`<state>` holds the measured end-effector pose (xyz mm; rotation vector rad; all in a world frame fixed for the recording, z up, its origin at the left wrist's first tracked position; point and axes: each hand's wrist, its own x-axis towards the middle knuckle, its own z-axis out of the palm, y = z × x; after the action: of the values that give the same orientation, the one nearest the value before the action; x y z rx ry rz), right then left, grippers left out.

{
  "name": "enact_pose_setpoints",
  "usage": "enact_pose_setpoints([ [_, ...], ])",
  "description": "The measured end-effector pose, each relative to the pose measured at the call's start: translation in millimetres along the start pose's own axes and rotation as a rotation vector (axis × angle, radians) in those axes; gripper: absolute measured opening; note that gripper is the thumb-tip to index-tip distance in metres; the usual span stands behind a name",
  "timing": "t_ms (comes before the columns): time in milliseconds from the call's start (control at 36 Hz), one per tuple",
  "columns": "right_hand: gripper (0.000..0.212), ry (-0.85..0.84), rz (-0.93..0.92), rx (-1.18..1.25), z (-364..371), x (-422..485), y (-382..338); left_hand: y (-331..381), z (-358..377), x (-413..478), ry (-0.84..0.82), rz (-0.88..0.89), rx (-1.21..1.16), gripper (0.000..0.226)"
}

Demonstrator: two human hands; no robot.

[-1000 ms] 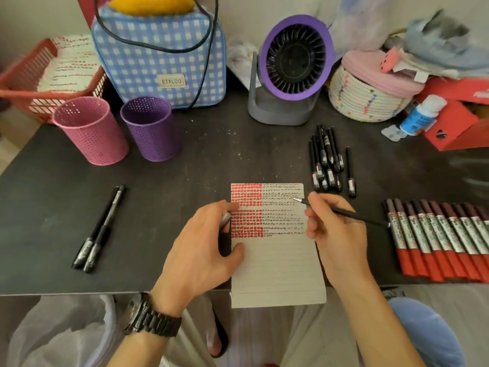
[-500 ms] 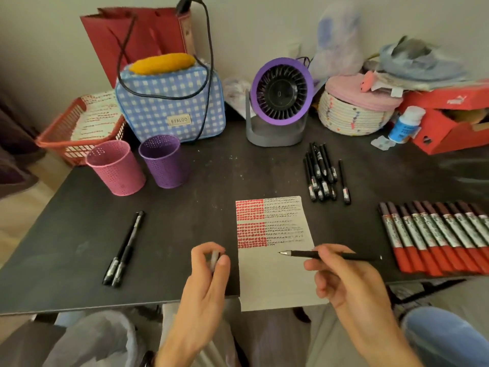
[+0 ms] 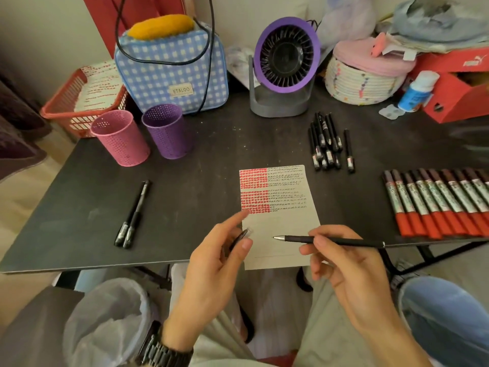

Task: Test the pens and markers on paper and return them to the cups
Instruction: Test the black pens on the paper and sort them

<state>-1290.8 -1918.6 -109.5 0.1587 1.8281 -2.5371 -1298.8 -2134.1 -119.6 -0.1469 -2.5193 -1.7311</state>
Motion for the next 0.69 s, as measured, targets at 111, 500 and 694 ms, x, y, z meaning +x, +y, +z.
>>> enact_pose_setpoints([
  [111, 0.052, 0.0, -0.026, 0.005, 0.3, -3.3, -2.3, -1.5, 2.4, -3.7, 0.11, 0.03, 0.025, 0.023],
  [500, 0.048, -0.043, -0.048, -0.076, 1.6, -7.5, -1.7, 6.3, 3.5, -6.7, 0.057, 0.149, 0.085, 0.016],
  [694, 0.045, -0.07, -0.045, -0.087, 4.3, -6.6, 0.3, 7.7, 4.4, -5.3, 0.047, 0.195, 0.114, 0.018],
])
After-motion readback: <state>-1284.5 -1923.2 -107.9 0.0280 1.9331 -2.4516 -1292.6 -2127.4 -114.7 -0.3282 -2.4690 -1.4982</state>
